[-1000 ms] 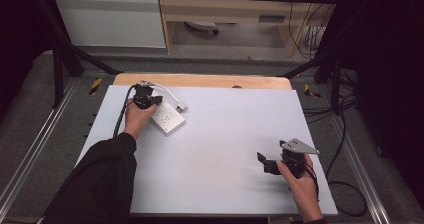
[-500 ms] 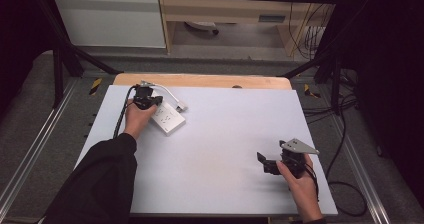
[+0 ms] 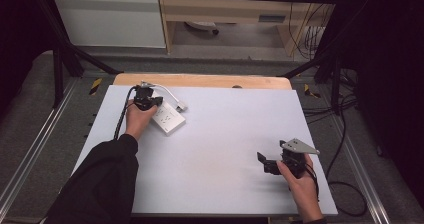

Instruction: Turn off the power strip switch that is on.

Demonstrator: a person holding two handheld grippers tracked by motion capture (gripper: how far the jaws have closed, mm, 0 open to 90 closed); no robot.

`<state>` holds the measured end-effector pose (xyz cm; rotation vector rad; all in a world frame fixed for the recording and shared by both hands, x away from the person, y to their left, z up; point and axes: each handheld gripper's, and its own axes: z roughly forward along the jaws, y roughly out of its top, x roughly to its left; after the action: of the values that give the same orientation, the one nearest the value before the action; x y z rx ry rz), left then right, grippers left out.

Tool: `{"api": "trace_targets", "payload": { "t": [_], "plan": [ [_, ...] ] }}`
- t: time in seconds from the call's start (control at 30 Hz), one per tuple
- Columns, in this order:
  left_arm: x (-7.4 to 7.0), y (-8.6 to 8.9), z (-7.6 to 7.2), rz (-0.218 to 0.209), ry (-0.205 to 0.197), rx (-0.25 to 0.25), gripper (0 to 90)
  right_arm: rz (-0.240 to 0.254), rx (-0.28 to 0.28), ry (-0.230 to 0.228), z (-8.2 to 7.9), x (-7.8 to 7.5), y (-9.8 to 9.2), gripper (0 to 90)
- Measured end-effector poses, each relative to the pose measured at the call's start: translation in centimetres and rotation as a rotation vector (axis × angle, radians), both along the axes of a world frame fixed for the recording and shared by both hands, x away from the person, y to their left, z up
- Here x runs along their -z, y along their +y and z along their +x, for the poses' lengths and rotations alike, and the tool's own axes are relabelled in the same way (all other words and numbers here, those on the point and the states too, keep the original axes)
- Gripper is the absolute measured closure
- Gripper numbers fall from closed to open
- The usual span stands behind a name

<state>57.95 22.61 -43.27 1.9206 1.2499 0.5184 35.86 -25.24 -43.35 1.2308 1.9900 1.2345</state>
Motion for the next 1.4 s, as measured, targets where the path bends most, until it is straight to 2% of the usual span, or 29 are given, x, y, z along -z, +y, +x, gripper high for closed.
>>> {"api": "trace_targets", "payload": {
  "t": [0.4,0.7,1.03,1.2,1.33,1.4],
  "plan": [
    [0.0,0.2,0.0,0.002,-0.007,0.005,90.0,0.0,0.0,-0.002,0.0,0.0,0.0,3.1],
    [-0.5,0.2,-0.1,-0.011,-0.037,0.011,90.0,0.0,0.0,-0.001,0.0,0.0,0.0,3.1],
    [-0.9,0.2,-0.3,-0.026,-0.044,0.014,89.9,-0.001,0.0,-0.001,0.0,0.0,0.0,3.1],
    [-1.1,0.3,-0.3,-0.041,-0.042,0.01,84.6,-0.002,-0.001,0.0,0.0,0.0,0.0,3.1],
    [-1.4,0.2,-0.5,-0.045,-0.053,0.007,76.5,-0.002,-0.001,0.0,0.0,0.0,0.0,3.0],
    [-1.7,0.2,-0.6,-0.047,-0.06,-0.001,69.3,-0.003,-0.002,-0.001,0.0,0.0,0.0,3.1]
  ]
}}
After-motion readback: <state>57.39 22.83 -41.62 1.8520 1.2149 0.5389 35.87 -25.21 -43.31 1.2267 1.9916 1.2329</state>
